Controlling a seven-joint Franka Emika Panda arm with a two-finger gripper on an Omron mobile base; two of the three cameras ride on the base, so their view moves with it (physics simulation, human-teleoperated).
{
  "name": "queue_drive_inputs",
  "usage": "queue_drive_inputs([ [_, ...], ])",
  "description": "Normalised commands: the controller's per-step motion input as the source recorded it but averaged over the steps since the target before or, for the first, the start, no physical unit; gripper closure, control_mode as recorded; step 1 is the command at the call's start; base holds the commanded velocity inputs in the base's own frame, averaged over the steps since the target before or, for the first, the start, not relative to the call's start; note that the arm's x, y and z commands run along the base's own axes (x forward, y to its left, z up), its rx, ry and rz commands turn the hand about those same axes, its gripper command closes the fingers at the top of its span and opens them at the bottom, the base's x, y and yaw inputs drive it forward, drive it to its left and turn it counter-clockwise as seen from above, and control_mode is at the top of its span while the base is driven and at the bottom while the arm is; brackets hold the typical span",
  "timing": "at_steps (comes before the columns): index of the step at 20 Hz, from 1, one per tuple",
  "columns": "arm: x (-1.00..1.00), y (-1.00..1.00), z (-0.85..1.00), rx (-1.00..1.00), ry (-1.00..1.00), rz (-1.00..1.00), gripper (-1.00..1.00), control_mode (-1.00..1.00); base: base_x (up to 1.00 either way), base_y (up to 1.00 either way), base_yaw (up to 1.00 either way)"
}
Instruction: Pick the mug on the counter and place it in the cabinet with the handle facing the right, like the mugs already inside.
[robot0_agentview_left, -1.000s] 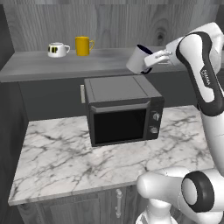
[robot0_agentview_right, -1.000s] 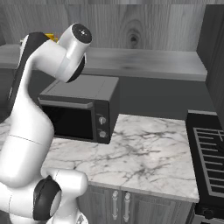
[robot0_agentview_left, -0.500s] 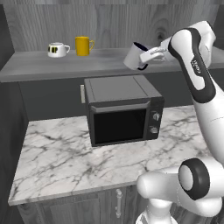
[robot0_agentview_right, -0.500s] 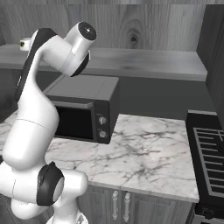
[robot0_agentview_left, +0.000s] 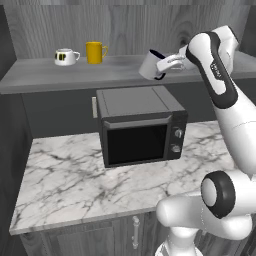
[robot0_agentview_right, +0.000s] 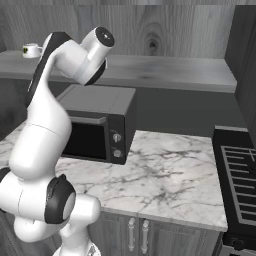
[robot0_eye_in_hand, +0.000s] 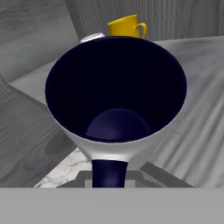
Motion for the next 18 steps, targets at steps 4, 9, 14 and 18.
queue_drive_inputs([
  [4, 0.17, 0.00, -0.05, -0.01, 0.00, 0.00, 1.00, -1.00, 0.00, 0.00, 0.00],
  [9, 0.27, 0.00, -0.12, 0.00, 0.00, 0.00, 1.00, -1.00, 0.00, 0.00, 0.00],
  [14, 0.25, 0.00, -0.15, -0.02, 0.00, 0.00, 1.00, -1.00, 0.00, 0.00, 0.00],
  [18, 0.27, 0.00, -0.14, -0.03, 0.00, 0.00, 1.00, -1.00, 0.00, 0.00, 0.00],
])
